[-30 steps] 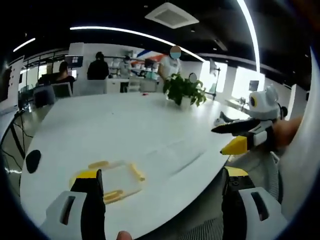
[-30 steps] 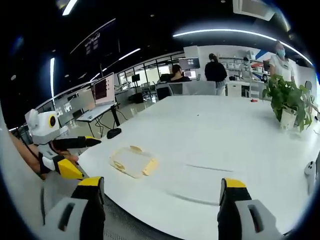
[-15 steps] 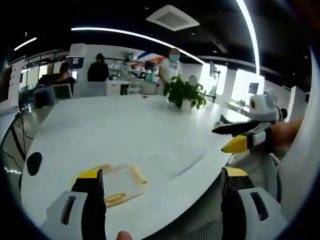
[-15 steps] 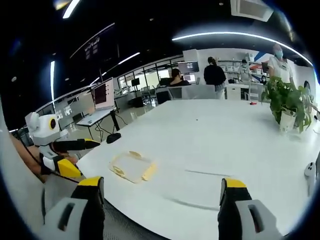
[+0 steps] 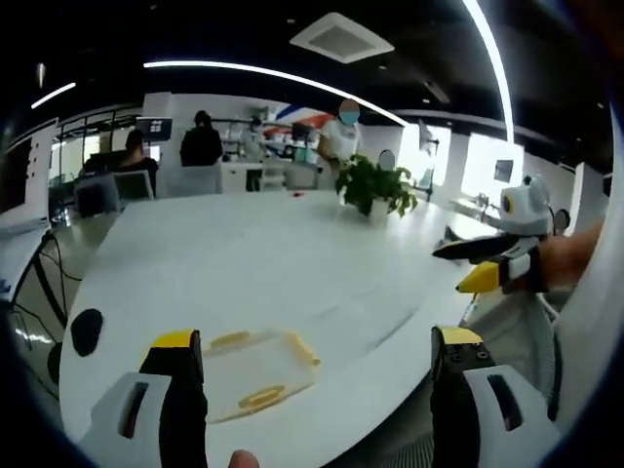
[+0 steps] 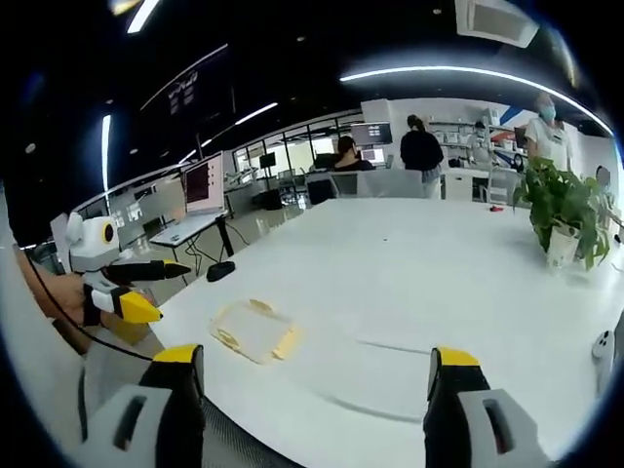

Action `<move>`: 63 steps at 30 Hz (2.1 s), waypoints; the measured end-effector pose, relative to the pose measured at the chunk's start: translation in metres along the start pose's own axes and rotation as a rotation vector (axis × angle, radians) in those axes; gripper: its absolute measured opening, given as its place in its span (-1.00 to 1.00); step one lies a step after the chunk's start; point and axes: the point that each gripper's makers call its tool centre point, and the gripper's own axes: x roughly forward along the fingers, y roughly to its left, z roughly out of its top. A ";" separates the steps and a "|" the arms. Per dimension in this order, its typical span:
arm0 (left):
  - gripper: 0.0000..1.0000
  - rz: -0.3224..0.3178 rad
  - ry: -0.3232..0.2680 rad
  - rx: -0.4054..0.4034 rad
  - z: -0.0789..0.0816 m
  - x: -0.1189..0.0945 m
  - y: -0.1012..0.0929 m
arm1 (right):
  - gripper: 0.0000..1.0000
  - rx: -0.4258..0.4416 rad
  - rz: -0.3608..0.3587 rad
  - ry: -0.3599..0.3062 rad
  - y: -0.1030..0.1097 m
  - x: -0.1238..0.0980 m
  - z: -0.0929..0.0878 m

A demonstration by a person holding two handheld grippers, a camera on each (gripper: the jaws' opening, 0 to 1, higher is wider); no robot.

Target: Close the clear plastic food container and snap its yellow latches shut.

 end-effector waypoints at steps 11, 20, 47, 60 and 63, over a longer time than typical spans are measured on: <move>0.93 0.032 -0.001 -0.013 -0.001 -0.010 0.022 | 0.92 -0.023 0.039 0.001 0.011 0.015 0.007; 0.93 0.039 0.004 -0.024 -0.004 -0.016 0.040 | 0.89 -0.062 0.067 0.019 0.021 0.029 0.009; 0.93 -0.052 0.068 0.024 -0.007 -0.013 0.066 | 0.80 -0.121 0.150 0.040 0.039 0.061 0.012; 0.89 -0.085 0.093 0.046 -0.008 -0.005 0.083 | 0.78 -0.149 0.170 0.068 0.044 0.081 0.009; 0.89 -0.100 0.113 0.065 -0.012 -0.003 0.086 | 0.76 -0.161 0.172 0.080 0.045 0.085 0.007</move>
